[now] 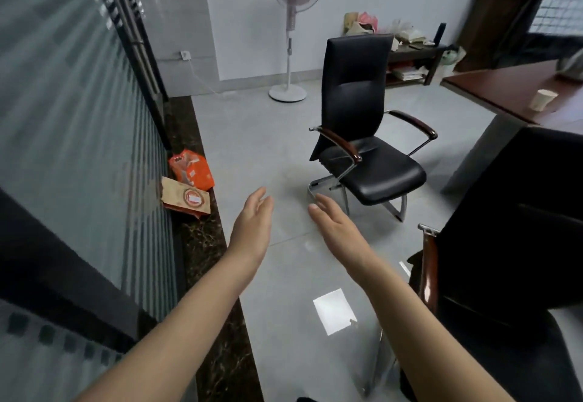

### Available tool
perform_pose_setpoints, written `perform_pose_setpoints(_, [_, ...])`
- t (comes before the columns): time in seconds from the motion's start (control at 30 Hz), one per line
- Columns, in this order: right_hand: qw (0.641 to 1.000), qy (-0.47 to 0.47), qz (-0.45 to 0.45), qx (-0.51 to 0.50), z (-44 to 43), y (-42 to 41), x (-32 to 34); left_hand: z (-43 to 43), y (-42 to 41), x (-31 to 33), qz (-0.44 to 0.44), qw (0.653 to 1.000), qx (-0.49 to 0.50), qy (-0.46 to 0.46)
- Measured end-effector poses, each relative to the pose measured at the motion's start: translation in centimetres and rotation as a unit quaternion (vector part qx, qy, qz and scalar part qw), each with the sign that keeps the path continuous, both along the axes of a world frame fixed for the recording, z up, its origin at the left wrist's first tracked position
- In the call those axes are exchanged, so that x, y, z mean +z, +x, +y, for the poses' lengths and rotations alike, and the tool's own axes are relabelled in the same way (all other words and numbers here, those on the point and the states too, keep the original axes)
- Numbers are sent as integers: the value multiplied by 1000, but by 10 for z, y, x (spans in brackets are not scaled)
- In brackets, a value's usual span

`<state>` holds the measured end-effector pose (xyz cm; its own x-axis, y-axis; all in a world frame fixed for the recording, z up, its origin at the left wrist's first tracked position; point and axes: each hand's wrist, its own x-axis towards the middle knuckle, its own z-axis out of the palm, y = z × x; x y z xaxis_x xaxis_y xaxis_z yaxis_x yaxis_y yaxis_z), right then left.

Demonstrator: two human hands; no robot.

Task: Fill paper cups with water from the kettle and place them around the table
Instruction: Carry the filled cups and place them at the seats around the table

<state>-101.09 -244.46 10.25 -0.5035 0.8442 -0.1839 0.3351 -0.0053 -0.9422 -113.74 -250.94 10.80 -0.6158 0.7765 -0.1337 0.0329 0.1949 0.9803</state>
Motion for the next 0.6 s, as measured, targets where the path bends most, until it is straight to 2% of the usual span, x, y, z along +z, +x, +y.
perform_pose_setpoints(0.13, [1000,-16,-5,1,37,-28,-5,37,-29,-2,-10,1000,-17,-10])
perform_pose_setpoints(0.17, [1000,-13,5,11,112,-86,-22,110,-82,-17,-10,1000,-1,-8])
perform_pose_setpoints(0.23, [1000,-5,-3,10,126,-94,-21,126,-95,-16,-7,1000,-5,-6])
perform_pose_setpoints(0.6, [1000,-3,10,20,326,-232,-3,320,-224,-4,-13,1000,0,-8])
